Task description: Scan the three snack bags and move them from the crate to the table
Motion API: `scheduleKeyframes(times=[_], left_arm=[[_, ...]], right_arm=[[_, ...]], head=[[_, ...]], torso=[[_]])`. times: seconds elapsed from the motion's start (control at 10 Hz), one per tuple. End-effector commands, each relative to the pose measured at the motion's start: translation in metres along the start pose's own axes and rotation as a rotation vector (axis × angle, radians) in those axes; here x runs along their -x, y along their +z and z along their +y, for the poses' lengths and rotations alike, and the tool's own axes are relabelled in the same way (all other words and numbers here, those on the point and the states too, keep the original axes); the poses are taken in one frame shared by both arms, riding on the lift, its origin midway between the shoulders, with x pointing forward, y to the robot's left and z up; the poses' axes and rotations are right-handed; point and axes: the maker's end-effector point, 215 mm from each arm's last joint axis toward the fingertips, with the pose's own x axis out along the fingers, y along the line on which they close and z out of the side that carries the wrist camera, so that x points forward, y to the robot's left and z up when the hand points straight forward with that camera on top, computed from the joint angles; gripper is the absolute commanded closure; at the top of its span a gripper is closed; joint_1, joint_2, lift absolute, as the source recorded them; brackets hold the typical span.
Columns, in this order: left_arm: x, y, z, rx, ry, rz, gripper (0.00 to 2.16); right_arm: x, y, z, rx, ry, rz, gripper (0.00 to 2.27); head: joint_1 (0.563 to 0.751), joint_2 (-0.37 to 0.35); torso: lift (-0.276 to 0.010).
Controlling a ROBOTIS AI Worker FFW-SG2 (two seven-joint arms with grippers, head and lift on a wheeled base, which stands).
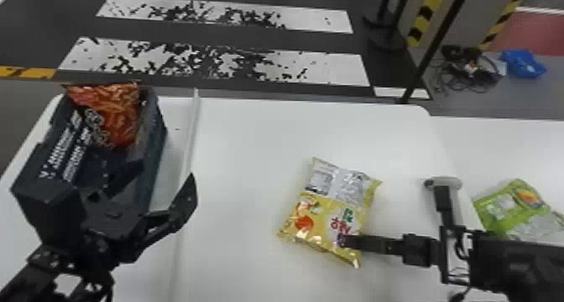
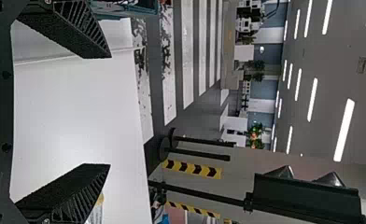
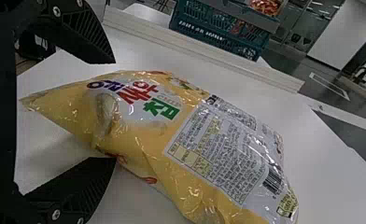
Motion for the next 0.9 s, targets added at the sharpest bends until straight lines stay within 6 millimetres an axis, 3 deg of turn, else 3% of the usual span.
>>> scheduleKeyframes(times=[0.0,0.1,0.6,0.8], left_arm=[[0.000,-0.001,0.000,0.001,0.000,0.003,0.03],[0.000,-0.001,0.000,0.002,0.001,0.001,0.03],[0.002,-0.006,0.013,0.005,0.021,0.001,0.03],[0.003,-0.009,0.020,0.006,0.032,0.004,0.03]], right_arm=[[-0.003,0.000,0.000,0.019,0.011,-0.007,0.88],[-0.002,0.001,-0.004,0.031,-0.008,-0.006,2.22],[0.008,0.026,-0.035,0.098,-0.145,-0.130,2.24],[0.024,0.037,-0.014,0.070,-0.106,-0.165,2.24]], head=[[0.695,-0.064],[0.695,-0.060],[0.695,-0.080],[0.695,-0.082]], torso=[[-0.062],[-0.062],[-0.062],[-0.062]])
